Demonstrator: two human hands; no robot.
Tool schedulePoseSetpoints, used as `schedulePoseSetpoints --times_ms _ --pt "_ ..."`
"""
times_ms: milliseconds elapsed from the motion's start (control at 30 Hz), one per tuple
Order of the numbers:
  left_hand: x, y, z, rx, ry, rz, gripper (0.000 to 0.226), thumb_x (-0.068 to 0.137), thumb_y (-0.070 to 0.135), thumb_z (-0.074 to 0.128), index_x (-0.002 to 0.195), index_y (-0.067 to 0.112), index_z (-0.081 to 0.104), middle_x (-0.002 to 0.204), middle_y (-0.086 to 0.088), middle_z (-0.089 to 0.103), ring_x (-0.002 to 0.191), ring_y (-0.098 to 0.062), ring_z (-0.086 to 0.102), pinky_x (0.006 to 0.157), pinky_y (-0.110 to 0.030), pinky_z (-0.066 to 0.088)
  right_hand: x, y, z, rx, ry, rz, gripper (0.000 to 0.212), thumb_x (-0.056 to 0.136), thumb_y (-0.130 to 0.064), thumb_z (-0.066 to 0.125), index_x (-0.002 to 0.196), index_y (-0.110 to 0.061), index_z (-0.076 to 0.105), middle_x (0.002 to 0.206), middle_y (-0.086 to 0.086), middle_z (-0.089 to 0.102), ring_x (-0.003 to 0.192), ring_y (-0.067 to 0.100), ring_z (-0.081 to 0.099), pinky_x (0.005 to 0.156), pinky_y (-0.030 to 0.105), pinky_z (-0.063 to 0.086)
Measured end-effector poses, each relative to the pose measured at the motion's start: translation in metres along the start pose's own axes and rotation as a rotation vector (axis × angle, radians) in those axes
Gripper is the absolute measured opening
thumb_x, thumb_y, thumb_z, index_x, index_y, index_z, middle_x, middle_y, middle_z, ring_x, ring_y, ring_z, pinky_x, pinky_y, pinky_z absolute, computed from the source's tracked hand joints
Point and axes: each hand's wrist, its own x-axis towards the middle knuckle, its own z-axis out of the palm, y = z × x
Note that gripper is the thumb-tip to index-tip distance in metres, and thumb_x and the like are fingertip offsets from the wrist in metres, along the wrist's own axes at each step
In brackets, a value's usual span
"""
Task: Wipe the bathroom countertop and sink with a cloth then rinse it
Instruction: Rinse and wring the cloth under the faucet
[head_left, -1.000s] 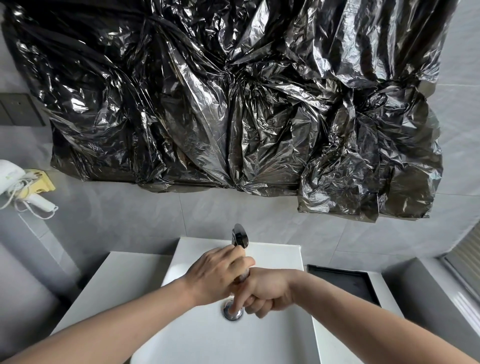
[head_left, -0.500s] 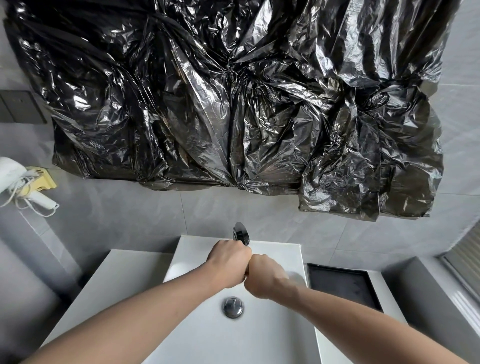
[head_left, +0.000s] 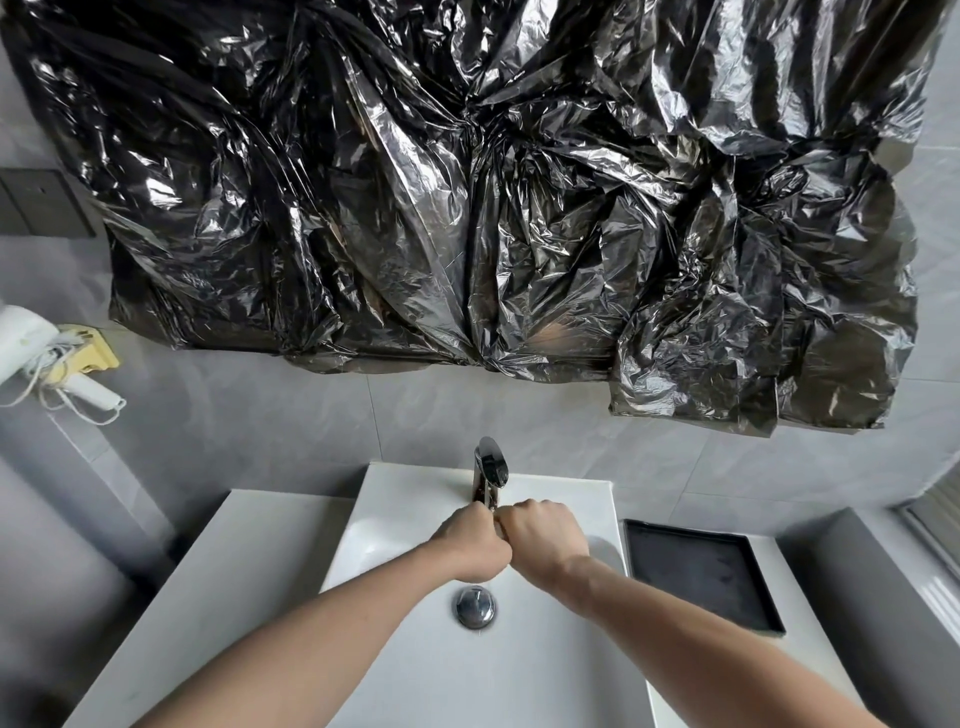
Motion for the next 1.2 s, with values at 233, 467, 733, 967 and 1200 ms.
schedulePoseSetpoints --times_ms 233,467,733,967,1200 --pt "-0.005 -0.01 0.013 -0.339 -0.142 -0.115 0.013 0.059 0.001 0.058 0.055 0.013 0.056 0.06 -0.004 0.044 0.051 -0.019 0.033 0.042 -0.021 0.021 0.003 0.006 0.014 0.028 0.104 -0.139 0.019 0.093 -0.028 0.044 0.076 -0.022 0.05 0.085 0.009 0.073 0.073 0.042 0.066 0.059 0.037 0.032" --pt "-0.013 -0.012 0.019 -0.532 -0.171 -0.155 0.023 0.061 -0.006 0.057 0.058 0.014 0.046 0.053 -0.001 0.031 0.046 -0.017 0.021 0.049 -0.025 0.016 0.001 0.012 0.02 -0.052 0.212 -0.17 0.024 0.072 -0.038 0.043 0.053 -0.024 0.046 0.045 -0.006 0.052 0.031 0.017 0.049 0.044 0.023 0.013" --pt "-0.021 -0.011 0.02 -0.459 -0.096 -0.072 0.034 0.07 -0.002 0.059 0.047 0.021 0.049 0.046 0.008 0.043 0.05 -0.015 0.036 0.046 -0.022 0.025 -0.005 0.011 0.019 -0.008 0.174 -0.124 0.015 0.064 -0.027 0.058 0.058 -0.024 0.045 0.053 -0.004 0.059 0.041 0.025 0.054 0.045 0.025 0.021" --pt "-0.047 -0.026 0.012 -0.317 0.1 0.032 0.028 0.068 0.041 0.065 0.093 0.028 0.062 0.086 0.008 0.071 0.08 -0.016 0.066 0.062 -0.03 0.047 -0.028 0.002 0.011 0.379 -0.006 0.143 0.022 0.078 -0.016 0.058 0.096 -0.027 0.053 0.084 -0.003 0.065 0.076 0.026 0.05 0.066 0.036 0.039" --pt "-0.088 -0.057 0.011 -0.424 0.093 0.232 0.007 0.094 0.032 0.065 0.099 0.029 0.069 0.105 0.015 0.064 0.074 -0.002 0.062 0.066 -0.018 0.047 -0.093 0.0 0.011 1.048 -0.181 0.193 0.045 0.081 -0.012 0.079 0.115 -0.018 0.051 0.091 0.002 0.068 0.064 0.004 0.055 0.064 0.025 0.049"
